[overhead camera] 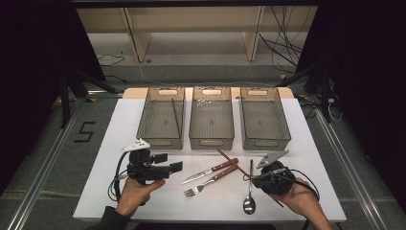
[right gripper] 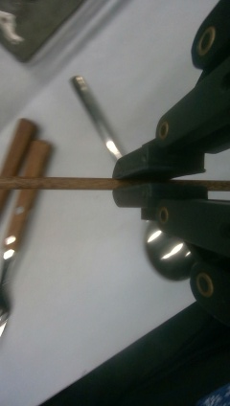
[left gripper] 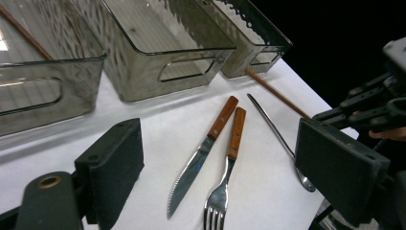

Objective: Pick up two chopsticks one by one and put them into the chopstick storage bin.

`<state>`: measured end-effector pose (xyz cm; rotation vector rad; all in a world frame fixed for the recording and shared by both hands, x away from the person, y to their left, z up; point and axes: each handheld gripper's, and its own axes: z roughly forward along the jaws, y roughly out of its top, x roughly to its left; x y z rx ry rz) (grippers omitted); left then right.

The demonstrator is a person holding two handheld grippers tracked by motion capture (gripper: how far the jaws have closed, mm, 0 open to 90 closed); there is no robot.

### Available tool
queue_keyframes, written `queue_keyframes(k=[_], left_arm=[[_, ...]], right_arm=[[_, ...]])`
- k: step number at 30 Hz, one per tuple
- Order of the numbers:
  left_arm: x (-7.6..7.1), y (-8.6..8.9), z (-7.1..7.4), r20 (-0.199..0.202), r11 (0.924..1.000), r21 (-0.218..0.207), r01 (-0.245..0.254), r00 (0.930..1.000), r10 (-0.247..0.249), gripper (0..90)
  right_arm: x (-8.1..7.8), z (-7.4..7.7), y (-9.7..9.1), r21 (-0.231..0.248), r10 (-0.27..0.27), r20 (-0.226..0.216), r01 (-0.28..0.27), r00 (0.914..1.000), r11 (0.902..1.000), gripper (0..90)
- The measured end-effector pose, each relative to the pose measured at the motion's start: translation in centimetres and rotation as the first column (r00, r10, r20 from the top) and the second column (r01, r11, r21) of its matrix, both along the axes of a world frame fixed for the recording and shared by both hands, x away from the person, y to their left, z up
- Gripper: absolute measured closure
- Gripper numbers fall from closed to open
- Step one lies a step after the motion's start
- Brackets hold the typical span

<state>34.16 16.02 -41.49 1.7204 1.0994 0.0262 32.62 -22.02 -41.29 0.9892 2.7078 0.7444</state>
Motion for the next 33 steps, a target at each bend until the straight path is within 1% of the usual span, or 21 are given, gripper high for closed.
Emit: queue_keyframes(k=[3, 6, 7, 9, 11, 13, 14, 16, 18, 20, 25, 28, 30, 32, 33], left_arm=[[0.0, -0.6, -0.2, -0.012, 0.9999, -0.002, 0.013, 0.9998, -0.013, 16.9], [0.0, -1.2, -0.2, -0.021, 0.9995, -0.017, 0.025, 0.9995, -0.026, 17.0], [0.0, -1.4, -0.2, -0.027, 0.9994, -0.023, 0.025, 0.9993, -0.025, 17.1], [0.0, -1.6, -0.2, -0.028, 0.9992, -0.028, 0.027, 0.9992, -0.028, 17.6], [0.2, -2.4, -0.1, -0.045, 0.9977, -0.052, 0.043, 0.998, -0.046, 18.0], [0.3, -3.0, -0.1, -0.06, 0.9962, -0.068, 0.055, 0.9964, -0.059, 18.6], [0.4, -3.3, -0.1, -0.06, 0.9955, -0.073, 0.061, 0.9961, -0.065, 18.9], [0.6, -3.9, 0.0, -0.064, 0.9948, -0.073, 0.07, 0.9951, -0.075, 19.3], [0.8, -4.4, 0.1, -0.068, 0.9933, -0.085, 0.078, 0.9942, -0.084, 19.7], [1.1, -4.9, 0.2, -0.075, 0.9923, -0.097, 0.078, 0.9935, -0.085, 20.6], [1.7, -5.7, 0.4, -0.081, 0.99, -0.119, 0.076, 0.993, -0.086, 22.3], [2.1, -6.0, 0.4, -0.092, 0.9865, -0.148, 0.07, 0.9922, -0.084, 25.5], [2.3, -6.3, 0.4, -0.106, 0.9817, -0.18, 0.064, 0.9909, -0.084, 29.9], [2.5, -6.6, 0.4, -0.115, 0.9807, -0.185, 0.063, 0.9897, -0.085, 33.9], [2.5, -6.7, 0.5, -0.112, 0.9801, -0.187, 0.068, 0.9896, -0.09, 35.9]], right_arm=[[0.0, 1.0, 1.0, 0.043, 0.006, 0.043, -0.007, 0.999, 0.999, 85.9], [0.3, 1.5, 2.1, 0.089, 0.005, 0.07, -0.012, 0.9976, 0.996, 85.9], [0.3, 1.6, 2.6, 0.096, 0.009, 0.075, -0.017, 0.9971, 0.9953, 85.9], [0.5, 1.6, 3.5, 0.101, 0.021, 0.082, -0.03, 0.9964, 0.9944, 85.9], [0.6, 1.6, 4.2, 0.11, 0.03, 0.088, -0.04, 0.9957, 0.9931, 85.9], [0.7, 1.6, 4.8, 0.121, 0.041, 0.083, -0.051, 0.9957, 0.9913, 85.9], [0.7, 1.7, 5.0, 0.124, 0.044, 0.08, -0.054, 0.9958, 0.9908, 85.9], [0.7, 1.7, 5.4, 0.13, 0.053, 0.086, -0.064, 0.9949, 0.9895, 85.9], [0.7, 1.8, 5.7, 0.136, 0.056, 0.09, -0.068, 0.9944, 0.9884, 85.9], [0.7, 1.9, 5.9, 0.144, 0.058, 0.097, -0.072, 0.9936, 0.987, 85.9], [0.7, 2.1, 6.4, 0.168, 0.06, 0.115, -0.079, 0.9915, 0.9826, 85.9], [0.7, 2.2, 6.6, 0.184, 0.061, 0.121, -0.083, 0.9908, 0.9795, 85.9], [0.6, 2.2, 6.8, 0.187, 0.063, 0.131, -0.087, 0.9894, 0.9785, 85.9], [0.6, 2.2, 6.9, 0.195, 0.062, 0.139, -0.088, 0.9884, 0.9768, 85.9], [0.6, 2.3, 7.0, 0.197, 0.06, 0.141, -0.087, 0.9882, 0.9765, 85.9]])
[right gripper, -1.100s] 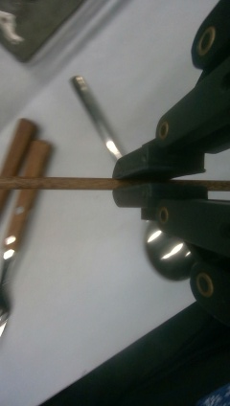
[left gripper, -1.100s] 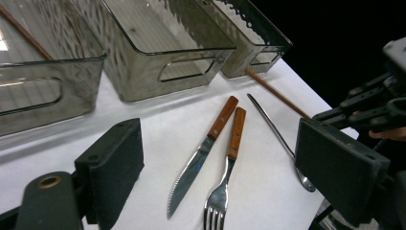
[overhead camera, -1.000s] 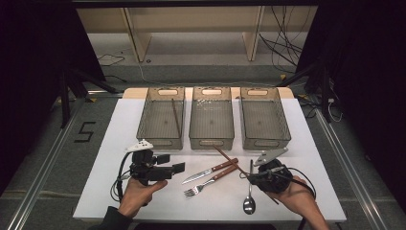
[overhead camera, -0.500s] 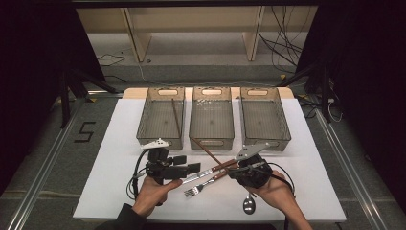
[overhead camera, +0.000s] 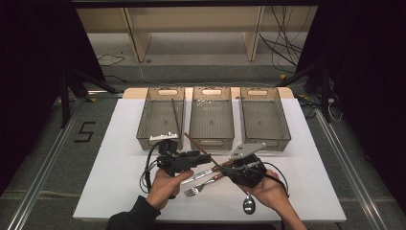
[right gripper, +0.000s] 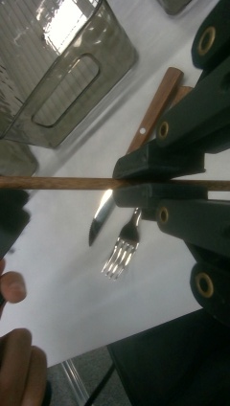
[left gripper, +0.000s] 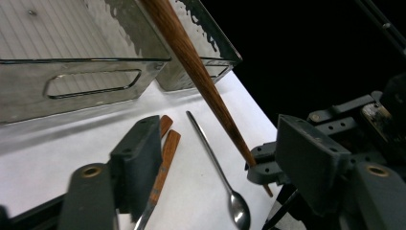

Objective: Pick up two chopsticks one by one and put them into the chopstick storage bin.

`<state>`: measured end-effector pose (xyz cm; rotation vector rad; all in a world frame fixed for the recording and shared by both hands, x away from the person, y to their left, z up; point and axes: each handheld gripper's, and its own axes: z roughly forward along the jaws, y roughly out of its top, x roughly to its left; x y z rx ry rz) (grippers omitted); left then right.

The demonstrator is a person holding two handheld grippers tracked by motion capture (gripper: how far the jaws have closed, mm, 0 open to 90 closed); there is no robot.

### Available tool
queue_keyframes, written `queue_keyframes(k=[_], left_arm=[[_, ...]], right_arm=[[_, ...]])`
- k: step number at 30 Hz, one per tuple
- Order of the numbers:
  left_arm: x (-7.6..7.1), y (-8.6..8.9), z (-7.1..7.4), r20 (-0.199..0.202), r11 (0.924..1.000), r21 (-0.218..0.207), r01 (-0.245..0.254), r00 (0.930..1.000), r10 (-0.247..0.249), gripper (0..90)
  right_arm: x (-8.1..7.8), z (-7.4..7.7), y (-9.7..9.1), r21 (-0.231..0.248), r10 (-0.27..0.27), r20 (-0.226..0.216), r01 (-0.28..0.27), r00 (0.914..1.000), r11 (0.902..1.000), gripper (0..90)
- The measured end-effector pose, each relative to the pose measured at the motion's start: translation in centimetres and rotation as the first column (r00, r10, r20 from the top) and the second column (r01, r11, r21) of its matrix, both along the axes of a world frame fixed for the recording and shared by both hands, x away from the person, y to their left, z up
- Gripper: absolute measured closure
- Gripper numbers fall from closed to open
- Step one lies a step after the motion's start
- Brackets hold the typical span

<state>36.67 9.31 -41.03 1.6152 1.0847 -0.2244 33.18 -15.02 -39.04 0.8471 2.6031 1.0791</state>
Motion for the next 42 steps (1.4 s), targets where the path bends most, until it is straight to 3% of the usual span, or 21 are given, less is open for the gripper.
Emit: queue_keyframes(k=[12, 27, 34, 36, 42], left_arm=[[0.3, -0.3, -0.3, -0.025, 0.9975, -0.064, 0.031, 0.9991, -0.033, 56.2], [0.3, -0.3, -0.5, -0.029, 0.9944, -0.091, 0.053, 0.998, -0.056, 76.8], [0.4, -0.2, -0.4, -0.044, 0.9864, -0.143, 0.082, 0.9951, -0.089, 83.9], [0.4, 0.0, -0.2, -0.027, 0.9901, -0.116, 0.079, 0.9962, -0.083, 84.4], [1.4, 2.0, 0.7, -0.008, 0.992, -0.116, 0.048, 0.9987, -0.05, 84.6]], right_arm=[[-0.1, 0.1, 0.4, 0.022, 0.007, 0.018, -0.007, 0.9998, 0.9997, 85.8], [-0.3, 0.0, 0.6, 0.03, 0.015, 0.029, -0.016, 0.9995, 0.9994, 85.8], [-0.2, -0.1, 0.5, 0.051, 0.017, 0.029, -0.018, 0.9994, 0.9985, 84.2], [-0.2, -0.2, 0.4, 0.056, 0.017, 0.023, -0.018, 0.9996, 0.9983, 76.3], [-0.2, 0.2, -0.9, 0.082, 0.001, 0.0, -0.001, 1.0, 0.9966, 52.5]])
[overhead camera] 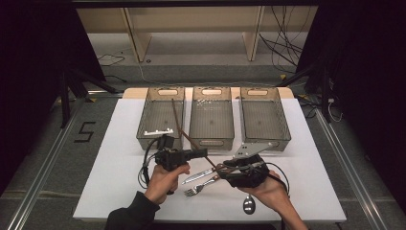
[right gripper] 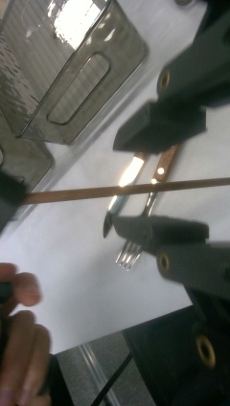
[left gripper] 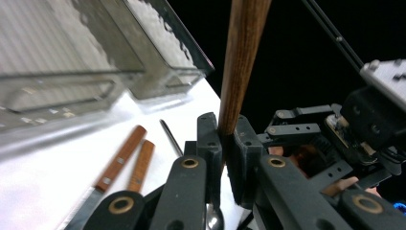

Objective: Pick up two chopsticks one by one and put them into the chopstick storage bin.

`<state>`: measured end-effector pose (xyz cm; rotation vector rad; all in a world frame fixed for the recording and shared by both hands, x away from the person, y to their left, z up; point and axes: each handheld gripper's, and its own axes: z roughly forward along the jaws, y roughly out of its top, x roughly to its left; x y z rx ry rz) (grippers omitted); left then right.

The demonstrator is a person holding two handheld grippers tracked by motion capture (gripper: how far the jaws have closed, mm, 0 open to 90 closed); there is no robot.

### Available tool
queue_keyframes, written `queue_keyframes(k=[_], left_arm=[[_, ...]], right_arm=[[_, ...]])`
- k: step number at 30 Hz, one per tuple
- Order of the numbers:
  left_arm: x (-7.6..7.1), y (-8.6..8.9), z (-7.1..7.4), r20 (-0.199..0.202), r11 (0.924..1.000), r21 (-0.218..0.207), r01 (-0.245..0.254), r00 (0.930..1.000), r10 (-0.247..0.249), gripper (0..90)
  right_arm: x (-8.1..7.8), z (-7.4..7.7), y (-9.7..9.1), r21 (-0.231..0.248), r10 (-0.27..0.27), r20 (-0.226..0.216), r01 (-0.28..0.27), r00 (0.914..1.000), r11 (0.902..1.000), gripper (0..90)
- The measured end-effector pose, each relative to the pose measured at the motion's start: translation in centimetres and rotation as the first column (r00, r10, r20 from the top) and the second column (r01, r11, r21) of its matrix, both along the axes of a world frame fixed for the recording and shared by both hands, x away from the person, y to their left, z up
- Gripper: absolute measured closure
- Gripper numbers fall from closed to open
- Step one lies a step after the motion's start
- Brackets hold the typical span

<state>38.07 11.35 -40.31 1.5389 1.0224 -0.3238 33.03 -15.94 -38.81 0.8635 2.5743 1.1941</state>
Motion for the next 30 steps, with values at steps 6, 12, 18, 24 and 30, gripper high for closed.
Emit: queue_keyframes(k=[6, 12, 18, 24, 30], left_arm=[[1.6, 2.8, 1.5, 0.023, 0.9975, 0.034, -0.062, 0.9979, 0.061, 84.5], [3.3, 5.7, 3.2, 0.047, 0.9889, 0.064, -0.134, 0.9903, 0.131, 84.5], [4.8, 7.3, 4.9, 0.075, 0.9779, 0.102, -0.183, 0.9816, 0.175, 84.4], [6.6, 8.5, 6.3, 0.086, 0.9666, 0.128, -0.222, 0.9734, 0.212, 84.5], [8.6, 9.7, 7.2, 0.087, 0.9501, 0.165, -0.265, 0.9635, 0.253, 84.5]], right_arm=[[-0.2, -0.7, -1.2, 0.012, -0.028, -0.01, 0.028, 0.9996, 0.9995, 37.9], [-0.7, -1.7, -2.6, 0.017, -0.077, -0.023, 0.077, 0.9968, 0.9969, 30.8], [-1.1, -2.1, -3.9, 0.025, -0.126, -0.032, 0.127, 0.9915, 0.9916, 26.2], [-1.4, -2.7, -4.5, 0.024, -0.137, -0.04, 0.138, 0.9897, 0.9901, 25.5], [-1.5, -3.0, -4.7, 0.024, -0.139, -0.05, 0.14, 0.9891, 0.9899, 25.6]])
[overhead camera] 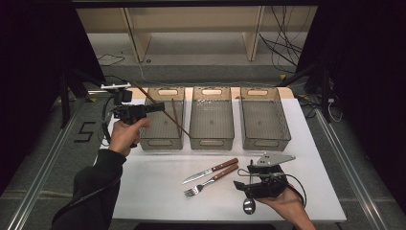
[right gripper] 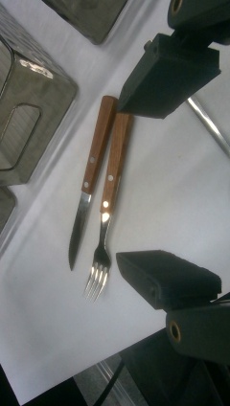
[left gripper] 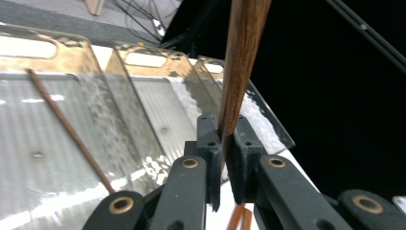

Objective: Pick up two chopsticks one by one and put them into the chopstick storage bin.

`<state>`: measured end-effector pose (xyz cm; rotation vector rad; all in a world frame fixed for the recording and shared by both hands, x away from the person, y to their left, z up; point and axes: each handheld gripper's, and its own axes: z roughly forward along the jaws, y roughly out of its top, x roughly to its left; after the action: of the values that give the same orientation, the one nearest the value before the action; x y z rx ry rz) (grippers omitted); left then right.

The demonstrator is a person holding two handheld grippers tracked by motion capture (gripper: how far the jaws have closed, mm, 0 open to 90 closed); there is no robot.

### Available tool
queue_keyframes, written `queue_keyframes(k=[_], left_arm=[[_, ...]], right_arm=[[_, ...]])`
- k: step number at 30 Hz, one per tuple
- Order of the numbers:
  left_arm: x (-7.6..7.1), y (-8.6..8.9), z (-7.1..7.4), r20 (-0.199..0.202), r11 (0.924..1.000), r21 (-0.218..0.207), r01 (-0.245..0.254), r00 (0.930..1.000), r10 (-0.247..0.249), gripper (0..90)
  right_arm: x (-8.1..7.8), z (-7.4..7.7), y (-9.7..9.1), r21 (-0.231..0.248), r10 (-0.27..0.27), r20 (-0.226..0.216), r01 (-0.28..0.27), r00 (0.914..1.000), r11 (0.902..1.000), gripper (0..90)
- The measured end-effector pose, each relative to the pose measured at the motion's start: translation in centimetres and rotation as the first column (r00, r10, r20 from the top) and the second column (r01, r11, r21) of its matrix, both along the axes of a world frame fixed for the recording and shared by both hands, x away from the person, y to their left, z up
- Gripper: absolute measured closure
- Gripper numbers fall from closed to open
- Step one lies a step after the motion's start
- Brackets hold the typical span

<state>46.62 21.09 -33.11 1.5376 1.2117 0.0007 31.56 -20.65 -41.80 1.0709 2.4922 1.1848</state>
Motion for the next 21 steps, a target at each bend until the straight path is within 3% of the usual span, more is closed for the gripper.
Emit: queue_keyframes(k=[13, 21], left_arm=[[3.4, 1.7, -0.1, -0.059, 0.9945, 0.076, -0.072, 0.9953, 0.077, 84.4], [4.3, 1.3, -1.2, -0.096, 0.9885, 0.134, -0.07, 0.9919, 0.083, 84.4]], right_arm=[[0.0, -0.2, 0.0, -0.005, 0.009, -0.002, -0.01, 1.0, 0.9999, 25.6], [-0.1, -0.1, -0.1, 0.007, 0.003, 0.008, -0.003, 1.0, 1.0, 23.0]])
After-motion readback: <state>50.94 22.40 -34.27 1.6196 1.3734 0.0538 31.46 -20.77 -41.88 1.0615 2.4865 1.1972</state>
